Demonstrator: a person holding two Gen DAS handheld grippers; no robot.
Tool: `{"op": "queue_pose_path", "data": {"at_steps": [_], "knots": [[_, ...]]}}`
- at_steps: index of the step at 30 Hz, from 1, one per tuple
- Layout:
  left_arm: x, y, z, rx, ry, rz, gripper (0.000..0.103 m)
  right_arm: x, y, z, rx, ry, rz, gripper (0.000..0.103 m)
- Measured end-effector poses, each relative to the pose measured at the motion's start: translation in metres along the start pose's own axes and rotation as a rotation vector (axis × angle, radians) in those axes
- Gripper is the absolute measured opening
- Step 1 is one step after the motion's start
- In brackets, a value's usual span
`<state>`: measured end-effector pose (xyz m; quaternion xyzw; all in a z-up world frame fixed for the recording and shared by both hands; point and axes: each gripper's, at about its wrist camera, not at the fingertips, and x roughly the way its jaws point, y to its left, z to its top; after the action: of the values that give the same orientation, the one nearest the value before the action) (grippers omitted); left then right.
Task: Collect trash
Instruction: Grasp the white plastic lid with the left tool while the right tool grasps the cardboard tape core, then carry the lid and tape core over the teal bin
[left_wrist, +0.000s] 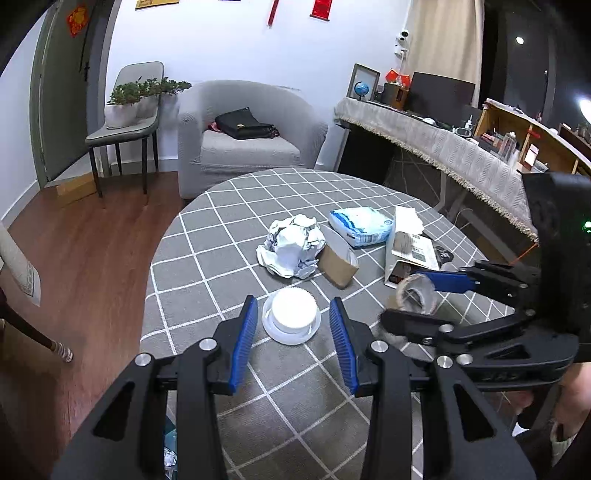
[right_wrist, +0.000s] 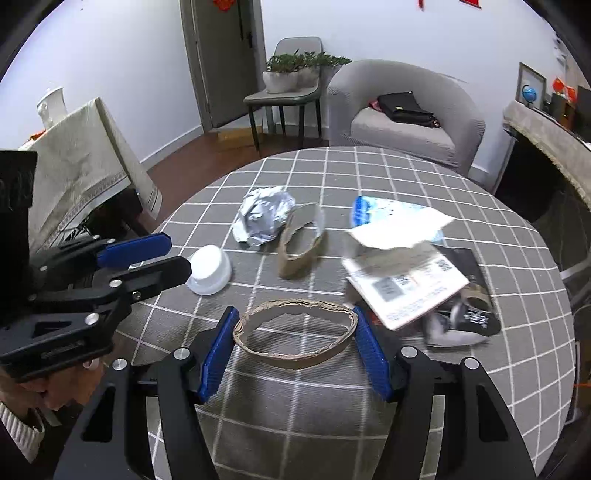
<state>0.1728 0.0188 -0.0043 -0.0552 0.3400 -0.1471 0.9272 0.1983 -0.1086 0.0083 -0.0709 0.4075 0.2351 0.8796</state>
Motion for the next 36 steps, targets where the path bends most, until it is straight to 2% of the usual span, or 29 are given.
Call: {"op": "queue_pose_path", "data": {"at_steps": [10,24,26,36], "knots": [[0.019,-0.012,0.006,-0.011,0.017,-0.003,0.042,-0.001,-0.005,-0.006,-0.010,0.004,-0.002,0.064],[0.026,-0.013,0.004,-0.017,0.024,0.082,0.042,-0.014,-0.020,-0.014,0.006,-0.012,-0.004,0.064],[0.029,-0.014,0.004,-0.015,0.037,0.077,0.034,-0.014,-0.020,-0.014,0.007,-0.012,-0.004,0.064],[0.027,-0.006,0.004,-0.057,0.037,0.048,0.034,-0.013,-0.016,-0.014,0.001,-0.005,-0.003,0.064]]}}
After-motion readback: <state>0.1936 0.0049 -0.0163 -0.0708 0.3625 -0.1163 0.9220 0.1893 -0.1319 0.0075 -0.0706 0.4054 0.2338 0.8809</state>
